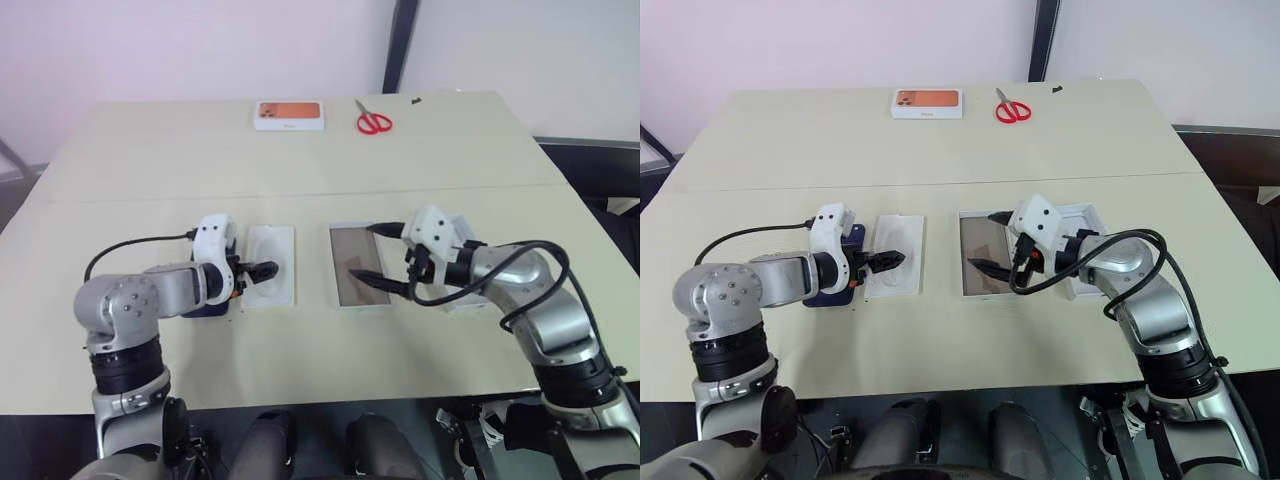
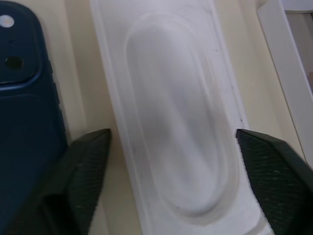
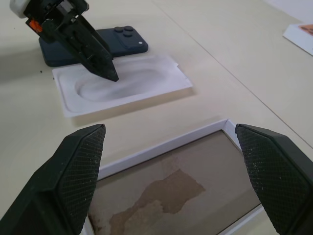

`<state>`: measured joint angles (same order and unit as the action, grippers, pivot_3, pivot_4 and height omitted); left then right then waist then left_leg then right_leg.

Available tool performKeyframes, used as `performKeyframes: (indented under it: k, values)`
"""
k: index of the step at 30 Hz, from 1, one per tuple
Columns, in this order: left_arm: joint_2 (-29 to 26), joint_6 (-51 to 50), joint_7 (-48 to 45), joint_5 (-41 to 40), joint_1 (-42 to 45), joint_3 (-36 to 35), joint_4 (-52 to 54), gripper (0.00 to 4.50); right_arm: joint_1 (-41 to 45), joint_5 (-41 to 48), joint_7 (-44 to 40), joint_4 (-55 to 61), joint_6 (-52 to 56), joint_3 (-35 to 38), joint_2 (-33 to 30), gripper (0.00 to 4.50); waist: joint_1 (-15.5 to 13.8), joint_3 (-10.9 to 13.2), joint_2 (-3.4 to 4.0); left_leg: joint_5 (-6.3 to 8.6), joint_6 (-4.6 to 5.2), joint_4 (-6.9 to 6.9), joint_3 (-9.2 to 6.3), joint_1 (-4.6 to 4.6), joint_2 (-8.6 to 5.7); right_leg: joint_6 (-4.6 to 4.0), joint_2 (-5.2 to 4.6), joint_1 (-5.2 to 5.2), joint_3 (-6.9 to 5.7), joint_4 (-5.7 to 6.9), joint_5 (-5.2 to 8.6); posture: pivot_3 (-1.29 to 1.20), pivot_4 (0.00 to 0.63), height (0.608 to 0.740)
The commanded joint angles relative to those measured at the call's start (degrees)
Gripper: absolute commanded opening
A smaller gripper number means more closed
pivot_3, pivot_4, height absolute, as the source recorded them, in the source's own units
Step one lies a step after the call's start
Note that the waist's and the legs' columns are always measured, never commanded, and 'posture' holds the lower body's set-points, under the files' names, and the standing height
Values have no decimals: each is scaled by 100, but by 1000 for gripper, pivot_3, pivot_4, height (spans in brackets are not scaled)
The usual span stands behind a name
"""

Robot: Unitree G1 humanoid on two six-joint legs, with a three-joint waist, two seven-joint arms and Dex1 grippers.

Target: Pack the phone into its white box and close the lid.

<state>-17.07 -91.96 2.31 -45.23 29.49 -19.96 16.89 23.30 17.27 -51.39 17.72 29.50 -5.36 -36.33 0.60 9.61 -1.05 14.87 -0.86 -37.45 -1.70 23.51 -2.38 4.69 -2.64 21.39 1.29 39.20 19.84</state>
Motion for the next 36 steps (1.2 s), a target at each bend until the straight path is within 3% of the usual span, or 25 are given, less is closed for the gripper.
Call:
performKeyframes:
  k: [1,6,23,30,36]
  values:
    - [-59,-54,266,-325,-84,-45,-99,2543,-36,99,-117,289,-51,30,-123,4500,-3,0,0,0,0,0,0,0,0,0,0,0,0,0,0,0,150,740]
    - [-70,-54,552,-488,-86,-110,-200,45,-37,89,-120,275,-54,27,-116,4500,-6,-1,-1,0,0,0,-1,0,0,0,0,0,-1,0,0,0,150,740]
    - [392,-54,1010,-1037,25,-1186,-450,45,-18,-101,-398,325,-210,-153,-395,4500,-4,-1,-1,-1,-1,-1,-1,-1,0,0,0,0,0,1,0,0,150,740]
    - [905,-54,1102,-1491,655,-2144,-531,45,-132,-450,-757,411,-535,-540,-803,4500,-22,4,-10,-1,-1,-4,-1,0,0,0,0,-2,-3,0,0,0,150,740]
    - [1242,-54,1422,-1889,1070,-1657,-647,45,-37,-471,-717,246,-518,-418,-828,4500,-19,4,-11,-1,-2,-8,-1,0,0,1,0,-6,-3,-1,0,0,150,740]
